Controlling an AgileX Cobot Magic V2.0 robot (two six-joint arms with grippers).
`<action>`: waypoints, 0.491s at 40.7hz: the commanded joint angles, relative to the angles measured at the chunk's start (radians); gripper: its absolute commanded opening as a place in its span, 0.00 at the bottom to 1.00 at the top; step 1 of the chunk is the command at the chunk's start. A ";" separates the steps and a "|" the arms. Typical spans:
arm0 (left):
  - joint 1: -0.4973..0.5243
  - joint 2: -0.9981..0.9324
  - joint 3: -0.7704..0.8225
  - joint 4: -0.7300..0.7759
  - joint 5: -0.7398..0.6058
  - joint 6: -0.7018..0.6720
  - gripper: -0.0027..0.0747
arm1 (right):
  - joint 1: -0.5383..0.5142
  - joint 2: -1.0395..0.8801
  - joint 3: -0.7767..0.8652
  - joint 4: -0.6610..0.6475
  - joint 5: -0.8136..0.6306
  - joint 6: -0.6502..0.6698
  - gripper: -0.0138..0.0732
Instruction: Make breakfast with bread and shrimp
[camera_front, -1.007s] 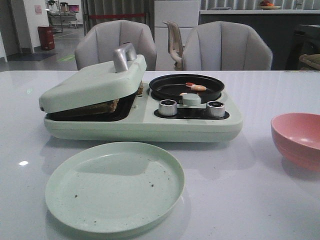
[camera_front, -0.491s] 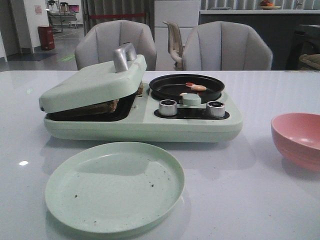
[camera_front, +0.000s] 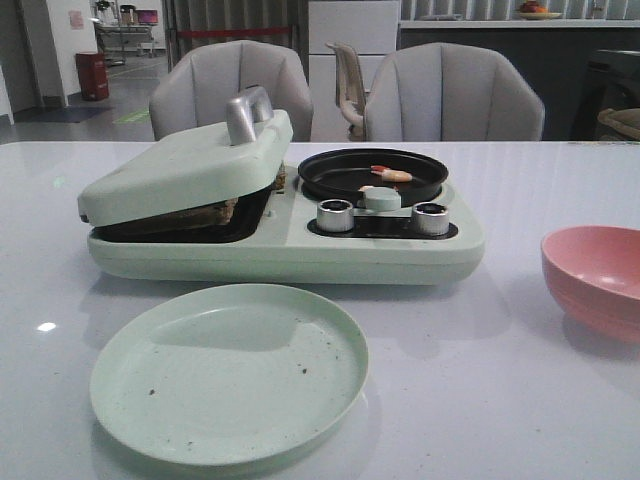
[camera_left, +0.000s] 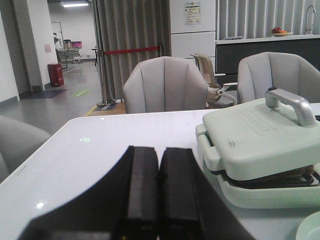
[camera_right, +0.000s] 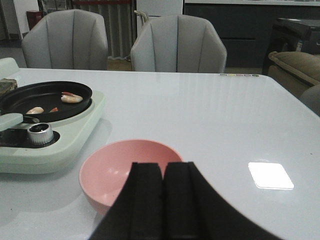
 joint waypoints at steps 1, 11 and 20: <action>0.001 -0.021 0.007 -0.008 -0.091 -0.010 0.16 | -0.006 -0.023 -0.018 0.012 -0.119 -0.007 0.20; 0.001 -0.021 0.007 -0.008 -0.091 -0.010 0.16 | -0.006 -0.023 -0.018 0.036 -0.186 -0.006 0.20; 0.001 -0.021 0.007 -0.008 -0.091 -0.010 0.16 | -0.006 -0.023 -0.018 0.036 -0.186 -0.006 0.20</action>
